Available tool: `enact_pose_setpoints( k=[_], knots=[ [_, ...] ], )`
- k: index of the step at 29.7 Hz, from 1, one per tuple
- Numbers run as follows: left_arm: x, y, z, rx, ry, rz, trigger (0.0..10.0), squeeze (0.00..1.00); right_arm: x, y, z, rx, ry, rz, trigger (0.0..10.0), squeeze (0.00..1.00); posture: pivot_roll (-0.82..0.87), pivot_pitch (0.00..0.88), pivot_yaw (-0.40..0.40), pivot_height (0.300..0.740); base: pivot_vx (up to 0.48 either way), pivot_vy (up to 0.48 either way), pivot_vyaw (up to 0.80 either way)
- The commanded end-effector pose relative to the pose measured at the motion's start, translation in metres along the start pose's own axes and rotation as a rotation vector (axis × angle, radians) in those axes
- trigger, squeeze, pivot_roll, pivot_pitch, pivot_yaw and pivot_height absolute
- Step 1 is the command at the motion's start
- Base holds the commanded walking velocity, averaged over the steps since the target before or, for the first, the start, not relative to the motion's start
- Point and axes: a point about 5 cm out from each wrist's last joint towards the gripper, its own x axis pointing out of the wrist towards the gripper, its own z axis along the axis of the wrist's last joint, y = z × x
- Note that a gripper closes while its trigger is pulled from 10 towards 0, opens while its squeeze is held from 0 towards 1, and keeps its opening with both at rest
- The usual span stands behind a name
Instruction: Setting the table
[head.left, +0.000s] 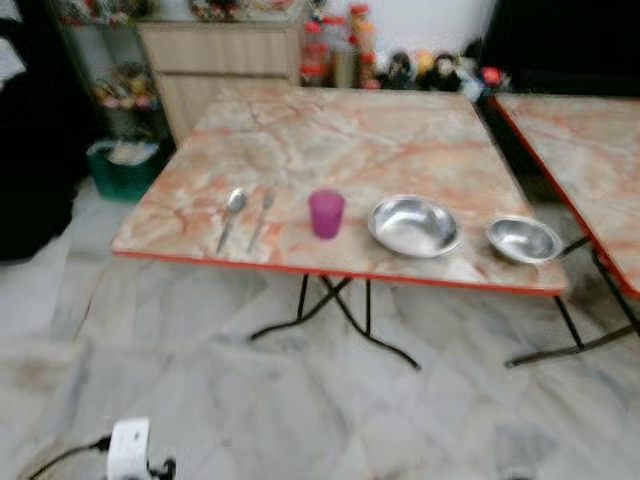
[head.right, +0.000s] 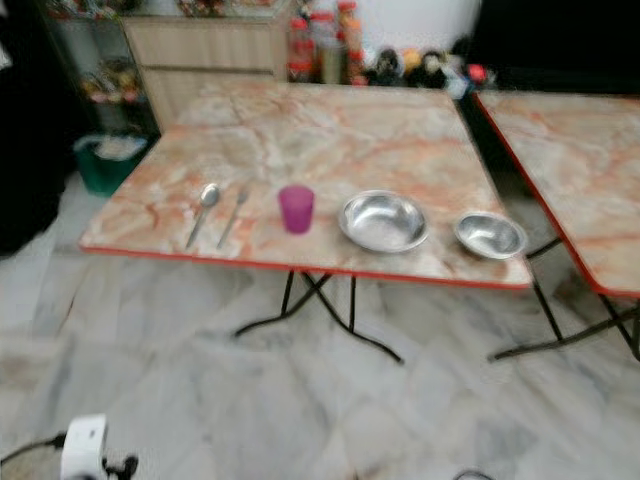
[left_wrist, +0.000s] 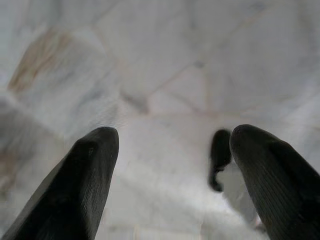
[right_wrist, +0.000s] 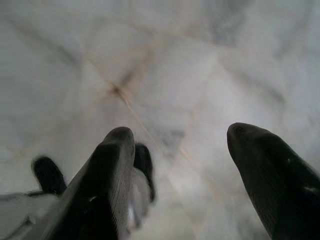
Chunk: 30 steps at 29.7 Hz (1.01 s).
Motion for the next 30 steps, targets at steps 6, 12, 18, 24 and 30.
enact_pose_setpoints(
  k=[6, 12, 18, 24, 30],
  knots=[
    [-0.003, 0.004, -0.020, -0.012, 0.068, 0.020, 10.0, 0.00, -0.002, -0.006, -0.004, 0.035, 0.003, -0.027, 10.0, 0.00, 0.02, 0.099, -0.030, 0.740, 0.289, 0.000, 0.00],
    [-0.003, 0.004, -0.019, -0.009, 0.069, 0.017, 10.0, 0.00, -0.002, -0.006, -0.002, 0.026, -0.010, -0.034, 10.0, 0.00, 0.01, 0.105, -0.026, 0.740, 0.287, 0.000, 0.00],
    [-0.004, 0.010, -0.017, -0.002, 0.064, 0.017, 10.0, 0.00, -0.002, -0.006, 0.000, 0.013, -0.035, -0.036, 10.0, 0.00, 0.01, 0.097, -0.025, 0.740, 0.289, 0.000, 0.00],
    [-0.004, 0.012, -0.017, -0.001, 0.064, 0.017, 10.0, 0.00, -0.002, -0.007, 0.003, -0.027, -0.064, -0.036, 10.0, 0.00, 0.02, 0.091, -0.026, 0.740, 0.286, 0.000, 0.00],
    [-0.004, 0.009, -0.017, 0.022, 0.066, 0.001, 10.0, 0.00, -0.001, -0.007, 0.065, -0.107, -0.368, -0.084, 10.0, 0.00, -0.01, 0.079, -0.024, 0.740, 0.000, 0.000, 0.00]
  ],
)
